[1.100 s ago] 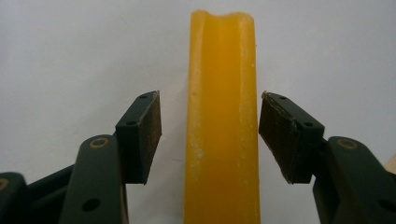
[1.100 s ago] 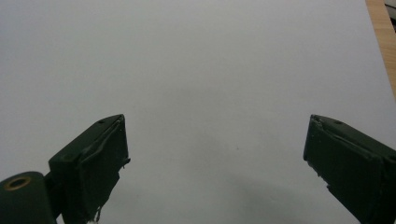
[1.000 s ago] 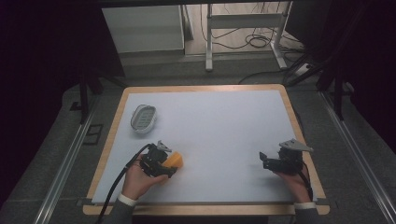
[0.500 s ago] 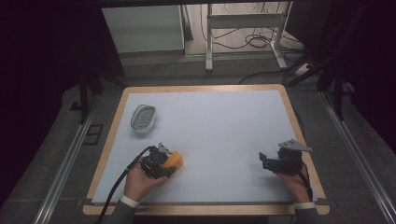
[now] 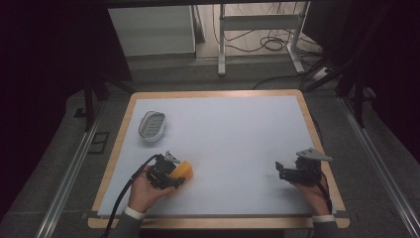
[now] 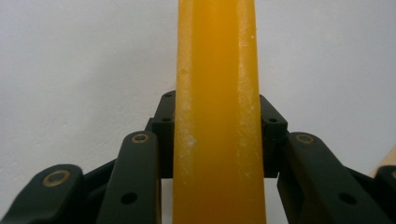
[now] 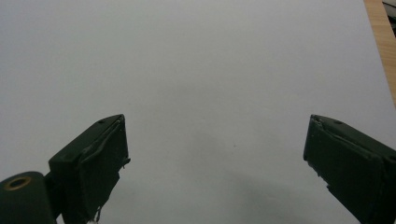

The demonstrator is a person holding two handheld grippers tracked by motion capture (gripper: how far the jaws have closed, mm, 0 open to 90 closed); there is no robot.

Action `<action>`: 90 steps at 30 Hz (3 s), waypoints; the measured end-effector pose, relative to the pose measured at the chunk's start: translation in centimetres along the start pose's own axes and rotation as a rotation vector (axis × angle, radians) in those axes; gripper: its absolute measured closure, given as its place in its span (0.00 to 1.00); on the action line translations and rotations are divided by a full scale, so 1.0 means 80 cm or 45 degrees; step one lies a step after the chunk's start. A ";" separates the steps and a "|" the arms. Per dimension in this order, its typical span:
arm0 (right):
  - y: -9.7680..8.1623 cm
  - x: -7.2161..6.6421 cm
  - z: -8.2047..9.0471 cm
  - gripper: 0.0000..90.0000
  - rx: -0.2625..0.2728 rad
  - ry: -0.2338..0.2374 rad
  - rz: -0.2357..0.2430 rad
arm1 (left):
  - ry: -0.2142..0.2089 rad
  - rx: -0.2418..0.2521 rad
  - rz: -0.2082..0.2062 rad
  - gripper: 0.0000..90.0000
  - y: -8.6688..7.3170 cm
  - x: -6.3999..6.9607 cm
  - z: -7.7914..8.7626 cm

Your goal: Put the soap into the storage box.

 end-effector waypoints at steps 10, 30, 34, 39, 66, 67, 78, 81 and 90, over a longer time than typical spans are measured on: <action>0.002 -0.002 0.002 0.07 0.005 0.018 -0.009 | 0.009 0.021 -0.011 0.68 0.006 -0.007 0.021; 0.001 0.000 0.001 0.07 0.002 0.010 -0.013 | 0.020 0.031 0.000 0.68 0.011 -0.022 0.038; 0.001 0.001 0.001 0.07 0.002 0.009 -0.012 | 0.031 0.048 -0.008 0.68 0.016 -0.023 0.043; 0.000 0.002 0.000 0.07 0.001 0.009 -0.012 | 0.037 0.049 0.006 0.68 0.018 -0.030 0.045; 0.000 0.002 0.000 0.07 -0.001 0.003 -0.010 | 0.063 0.093 0.060 0.68 0.036 -0.063 0.076; 0.000 0.002 0.000 0.07 -0.001 0.003 -0.010 | 0.067 0.097 0.063 0.68 0.036 -0.064 0.077; -0.001 0.002 -0.001 0.07 -0.003 0.005 -0.007 | 0.059 0.109 0.089 0.68 0.039 -0.076 0.079; -0.001 0.002 -0.001 0.07 -0.004 0.004 -0.008 | 0.058 0.105 0.092 0.68 0.040 -0.079 0.079; -0.001 0.003 -0.001 0.07 -0.006 0.001 -0.006 | 0.060 0.094 0.100 0.68 0.042 -0.086 0.080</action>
Point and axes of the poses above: each handheld gripper's, and its own axes: z roughly backward along the jaws, y roughly out of its top, x roughly to its right, the point moved 8 cm from there along -z, roughly forward along the jaws, and after that the axes turned 13 degrees about -y, right-handed, at the moved point
